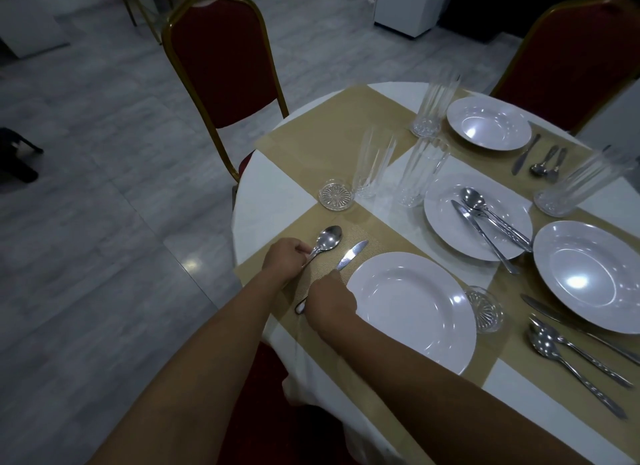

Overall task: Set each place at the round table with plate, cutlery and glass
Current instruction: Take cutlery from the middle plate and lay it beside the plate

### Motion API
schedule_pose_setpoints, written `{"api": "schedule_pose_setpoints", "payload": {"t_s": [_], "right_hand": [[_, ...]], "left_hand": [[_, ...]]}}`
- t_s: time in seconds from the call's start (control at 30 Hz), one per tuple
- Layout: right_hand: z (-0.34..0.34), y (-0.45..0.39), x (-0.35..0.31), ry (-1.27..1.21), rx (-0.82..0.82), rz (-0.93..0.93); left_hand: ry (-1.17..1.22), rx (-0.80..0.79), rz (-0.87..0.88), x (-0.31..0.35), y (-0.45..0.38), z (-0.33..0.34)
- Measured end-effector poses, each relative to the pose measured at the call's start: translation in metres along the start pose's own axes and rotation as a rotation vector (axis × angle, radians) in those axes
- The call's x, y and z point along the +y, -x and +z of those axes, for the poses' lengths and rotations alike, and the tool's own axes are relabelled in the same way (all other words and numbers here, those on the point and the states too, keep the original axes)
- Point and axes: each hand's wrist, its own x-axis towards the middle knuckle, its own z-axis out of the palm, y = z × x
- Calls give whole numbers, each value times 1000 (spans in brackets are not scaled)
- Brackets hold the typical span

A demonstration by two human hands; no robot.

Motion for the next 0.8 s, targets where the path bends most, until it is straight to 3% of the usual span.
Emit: {"api": "schedule_pose_setpoints", "payload": {"t_s": [0.33,0.5,0.8], "right_hand": [[-22,5,12,71,29,-143],[-34,-4,3,3,207,-136],[-43,-53,-6,-514,147,97]], "left_hand": [[190,-63,-95,-3,-7,-5],[251,-45,-131,-11,-15,-19],[144,-13,-79,-12,-15,-24]]}}
